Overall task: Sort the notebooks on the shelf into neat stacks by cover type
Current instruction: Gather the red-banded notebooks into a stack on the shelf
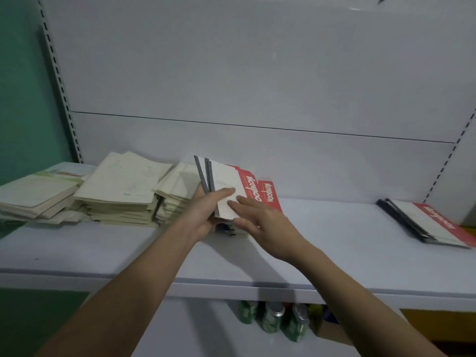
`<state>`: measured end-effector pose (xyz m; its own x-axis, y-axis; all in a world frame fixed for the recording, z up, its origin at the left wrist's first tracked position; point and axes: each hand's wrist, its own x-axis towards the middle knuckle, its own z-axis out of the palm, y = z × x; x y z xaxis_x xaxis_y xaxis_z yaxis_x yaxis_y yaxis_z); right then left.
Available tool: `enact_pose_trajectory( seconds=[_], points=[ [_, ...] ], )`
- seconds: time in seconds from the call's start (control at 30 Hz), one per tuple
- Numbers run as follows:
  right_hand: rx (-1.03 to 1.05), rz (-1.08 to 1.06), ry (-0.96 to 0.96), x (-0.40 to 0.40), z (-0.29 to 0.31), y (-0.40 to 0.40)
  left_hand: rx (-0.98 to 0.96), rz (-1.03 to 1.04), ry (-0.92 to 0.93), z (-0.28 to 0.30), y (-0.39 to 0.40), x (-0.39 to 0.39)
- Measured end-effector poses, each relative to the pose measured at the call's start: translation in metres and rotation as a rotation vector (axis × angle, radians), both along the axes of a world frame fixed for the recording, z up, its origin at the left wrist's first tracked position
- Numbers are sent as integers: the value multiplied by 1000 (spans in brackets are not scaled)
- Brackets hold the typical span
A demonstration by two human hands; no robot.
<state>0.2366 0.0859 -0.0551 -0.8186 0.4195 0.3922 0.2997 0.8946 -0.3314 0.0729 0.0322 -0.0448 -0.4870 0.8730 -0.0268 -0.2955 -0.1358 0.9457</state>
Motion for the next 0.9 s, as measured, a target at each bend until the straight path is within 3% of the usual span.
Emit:
enact_pose_trajectory(
  seconds=[0.07, 0.17, 0.23, 0.33, 0.4, 0.63, 0.9],
  points=[
    [-129, -22, 89, 13, 2, 5, 11, -4, 21, -3, 9, 10],
    [-233, -317, 340, 41, 7, 26, 25, -17, 10, -1, 27, 31],
    [-445, -456, 414, 64, 12, 43, 8, -23, 8, 0, 43, 50],
    [-855, -350, 548, 108, 13, 70, -34, -65, 14, -1, 75, 89],
    [-945, -272, 620, 143, 10, 86, -48, -114, 28, -6, 99, 125],
    [-874, -462, 739, 274, -25, 169, -95, -251, 115, -29, 181, 265],
    [-700, -688, 659, 390, -42, 262, -84, -164, 195, -63, 266, 398]
  ],
)
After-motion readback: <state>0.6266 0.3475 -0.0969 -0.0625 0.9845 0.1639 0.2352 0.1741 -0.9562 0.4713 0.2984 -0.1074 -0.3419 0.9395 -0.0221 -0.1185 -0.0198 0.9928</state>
